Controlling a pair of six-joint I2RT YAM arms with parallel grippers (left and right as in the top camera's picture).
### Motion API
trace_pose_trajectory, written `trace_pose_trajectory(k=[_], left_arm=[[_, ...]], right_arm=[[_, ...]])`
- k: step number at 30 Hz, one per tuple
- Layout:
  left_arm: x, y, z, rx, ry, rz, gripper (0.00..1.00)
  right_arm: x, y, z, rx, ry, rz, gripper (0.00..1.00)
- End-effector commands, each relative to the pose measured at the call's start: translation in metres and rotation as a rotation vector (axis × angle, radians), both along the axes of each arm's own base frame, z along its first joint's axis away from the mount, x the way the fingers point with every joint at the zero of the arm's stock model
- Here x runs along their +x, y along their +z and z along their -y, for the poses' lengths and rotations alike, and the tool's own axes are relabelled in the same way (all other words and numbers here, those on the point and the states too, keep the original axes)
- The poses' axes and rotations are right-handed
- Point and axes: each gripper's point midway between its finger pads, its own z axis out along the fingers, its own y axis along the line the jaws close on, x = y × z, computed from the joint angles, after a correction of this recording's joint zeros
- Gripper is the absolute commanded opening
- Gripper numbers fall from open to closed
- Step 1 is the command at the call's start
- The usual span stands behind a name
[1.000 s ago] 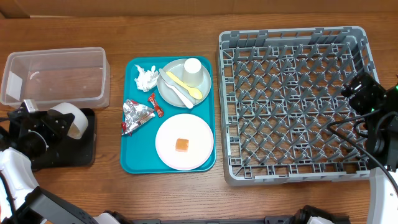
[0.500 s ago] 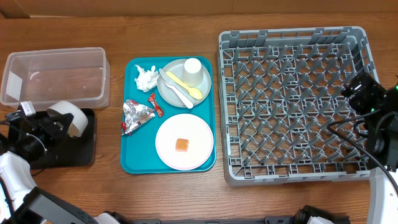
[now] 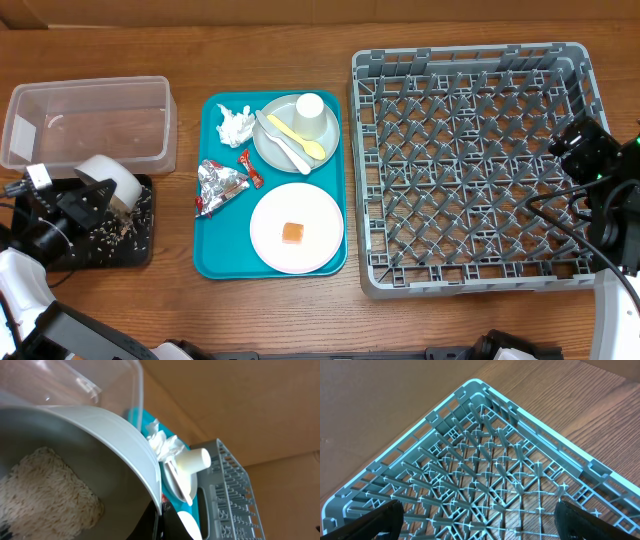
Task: Sort waste into correct bins and load items into the dishwasher rack
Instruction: 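Tilt the white bowl with the left gripper, pouring rice onto the black tray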
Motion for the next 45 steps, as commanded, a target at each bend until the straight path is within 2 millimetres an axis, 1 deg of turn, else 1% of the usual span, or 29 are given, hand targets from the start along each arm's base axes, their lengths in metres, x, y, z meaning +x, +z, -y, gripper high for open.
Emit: trace_pose_trajectory(k=[1, 3, 5, 7, 11, 15, 19, 23, 26, 28, 32, 45], left_arm=[[-0.003, -0.01, -0.003, 0.013, 0.013, -0.034, 0.04], [-0.001, -0.006, -0.003, 0.021, 0.0, 0.002, 0.04], [0.002, 0.007, 0.001, 0.03, -0.039, 0.1, 0.05], [0.003, 0.014, 0.003, 0.013, -0.052, 0.137, 0.04], [0.001, 0.008, 0.004, 0.008, -0.044, 0.113, 0.04], [-0.002, 0.007, 0.004, 0.003, -0.043, 0.116, 0.04], [-0.007, 0.008, -0.003, -0.014, -0.012, 0.113, 0.04], [-0.015, 0.019, -0.012, -0.039, 0.012, 0.179, 0.04], [-0.022, 0.019, -0.022, -0.051, 0.053, 0.172, 0.04], [-0.025, 0.021, -0.024, -0.063, 0.063, 0.187, 0.04], [-0.026, 0.032, -0.019, -0.082, 0.043, 0.25, 0.04], [-0.027, 0.037, -0.017, -0.099, 0.033, 0.281, 0.04]], right_arm=[[0.001, 0.015, 0.003, -0.012, -0.015, 0.034, 1.0], [0.001, 0.015, 0.003, -0.012, -0.015, 0.033, 1.0], [0.001, 0.015, 0.003, -0.012, -0.015, 0.034, 1.0], [0.001, 0.015, 0.003, -0.012, -0.015, 0.034, 1.0], [0.001, 0.015, 0.003, -0.012, -0.015, 0.034, 1.0], [0.001, 0.015, 0.003, -0.012, -0.015, 0.033, 1.0], [0.001, 0.015, 0.003, -0.012, -0.015, 0.034, 1.0], [0.001, 0.015, 0.003, -0.012, -0.015, 0.034, 1.0], [0.001, 0.015, 0.003, -0.012, -0.015, 0.034, 1.0], [0.001, 0.015, 0.003, -0.012, -0.015, 0.034, 1.0], [0.001, 0.015, 0.003, -0.012, -0.015, 0.033, 1.0], [0.001, 0.015, 0.003, -0.012, -0.015, 0.034, 1.0]])
